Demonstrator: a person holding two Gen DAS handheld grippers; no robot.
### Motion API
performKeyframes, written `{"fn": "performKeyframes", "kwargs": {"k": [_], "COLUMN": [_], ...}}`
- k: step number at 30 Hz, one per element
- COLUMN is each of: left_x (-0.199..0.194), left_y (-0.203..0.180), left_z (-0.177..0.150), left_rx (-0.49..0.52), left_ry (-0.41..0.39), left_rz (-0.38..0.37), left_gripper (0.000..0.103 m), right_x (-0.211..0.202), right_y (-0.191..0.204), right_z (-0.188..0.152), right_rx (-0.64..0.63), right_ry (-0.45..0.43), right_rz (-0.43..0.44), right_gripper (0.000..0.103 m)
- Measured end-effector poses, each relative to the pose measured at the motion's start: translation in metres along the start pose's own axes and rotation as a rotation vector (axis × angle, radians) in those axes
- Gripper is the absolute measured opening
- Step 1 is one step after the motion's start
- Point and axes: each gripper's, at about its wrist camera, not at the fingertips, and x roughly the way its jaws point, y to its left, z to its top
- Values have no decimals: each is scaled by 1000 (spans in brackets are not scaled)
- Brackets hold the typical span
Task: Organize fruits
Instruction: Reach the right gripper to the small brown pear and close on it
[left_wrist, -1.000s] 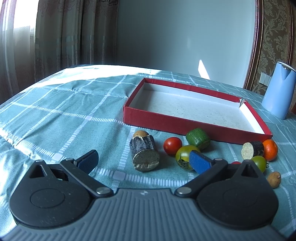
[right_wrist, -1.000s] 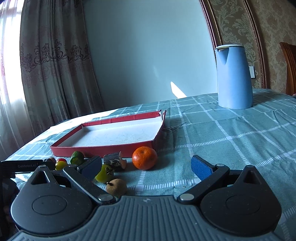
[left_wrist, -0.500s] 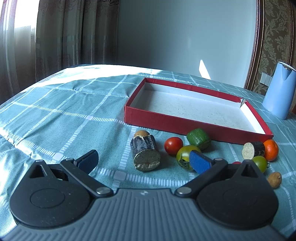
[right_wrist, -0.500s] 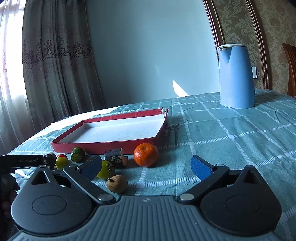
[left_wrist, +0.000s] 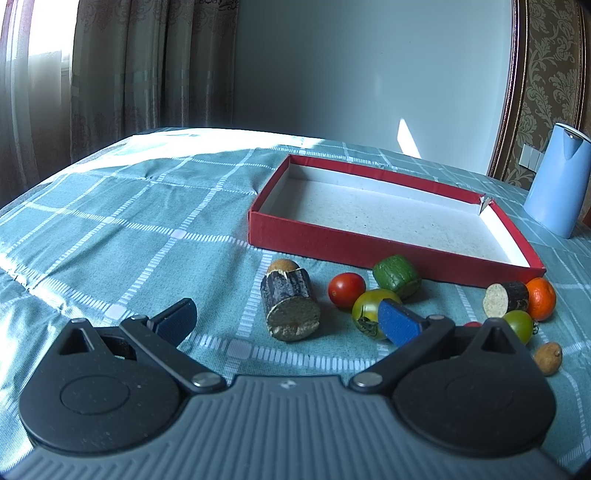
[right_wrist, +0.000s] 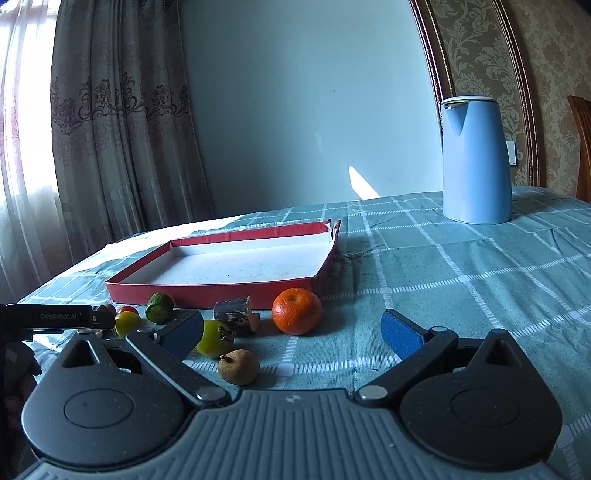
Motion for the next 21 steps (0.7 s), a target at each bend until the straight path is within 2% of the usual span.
{"fn": "performKeyframes", "kwargs": {"k": [17, 21], "left_x": [1, 1], "left_y": [0, 0], "left_z": [-1, 0], "left_rx": [-3, -4], "left_ry": [1, 1], "left_rz": [-2, -2], "left_gripper": [103, 103], "right_x": [4, 8], "right_y": [22, 25], "right_z": [0, 0], "right_rx": [-136, -147], "right_ry": [27, 51], "right_rz": [22, 29], "right_gripper": [102, 98]}}
